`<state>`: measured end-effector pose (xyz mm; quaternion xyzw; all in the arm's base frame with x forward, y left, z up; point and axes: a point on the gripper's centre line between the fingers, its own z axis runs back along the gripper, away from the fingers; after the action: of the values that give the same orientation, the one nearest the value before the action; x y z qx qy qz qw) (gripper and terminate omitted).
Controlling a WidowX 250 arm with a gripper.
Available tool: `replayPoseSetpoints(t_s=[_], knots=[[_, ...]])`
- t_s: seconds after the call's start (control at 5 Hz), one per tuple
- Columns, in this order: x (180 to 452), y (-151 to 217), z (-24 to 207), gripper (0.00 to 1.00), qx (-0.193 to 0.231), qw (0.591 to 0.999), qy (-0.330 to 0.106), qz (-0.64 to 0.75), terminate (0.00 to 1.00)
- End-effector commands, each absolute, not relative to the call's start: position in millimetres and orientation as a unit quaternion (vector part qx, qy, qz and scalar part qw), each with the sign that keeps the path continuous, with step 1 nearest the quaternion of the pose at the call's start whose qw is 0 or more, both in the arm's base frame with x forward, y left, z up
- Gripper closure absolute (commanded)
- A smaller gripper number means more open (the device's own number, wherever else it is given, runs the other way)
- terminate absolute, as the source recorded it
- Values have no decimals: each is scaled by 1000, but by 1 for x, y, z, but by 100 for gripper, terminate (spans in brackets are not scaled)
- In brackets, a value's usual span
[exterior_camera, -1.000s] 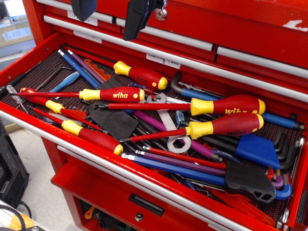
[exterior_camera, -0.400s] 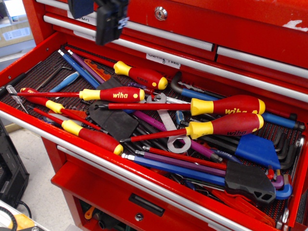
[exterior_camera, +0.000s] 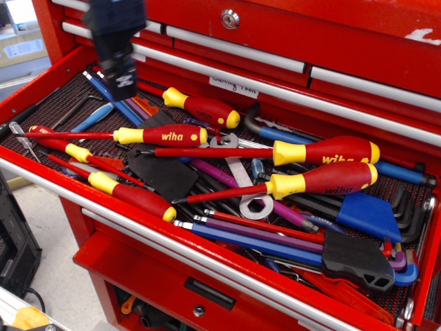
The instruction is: Pick up red srewdriver
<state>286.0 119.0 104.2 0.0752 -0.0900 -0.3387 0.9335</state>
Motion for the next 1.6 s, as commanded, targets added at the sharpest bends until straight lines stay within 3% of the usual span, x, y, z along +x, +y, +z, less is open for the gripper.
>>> replayPoseSetpoints(t_s=[0.0,0.8,1.0,1.2,1.4], knots=[[310,134,71,0,77,903,-132,-401,0],[322,129,10,0,8,899,-184,-398,0],[320,128,4,0,-6,904,-190,-382,0],[319,128,-1,100,-8,904,-196,-379,0],[322,131,-5,100,-20,904,-199,-379,0]])
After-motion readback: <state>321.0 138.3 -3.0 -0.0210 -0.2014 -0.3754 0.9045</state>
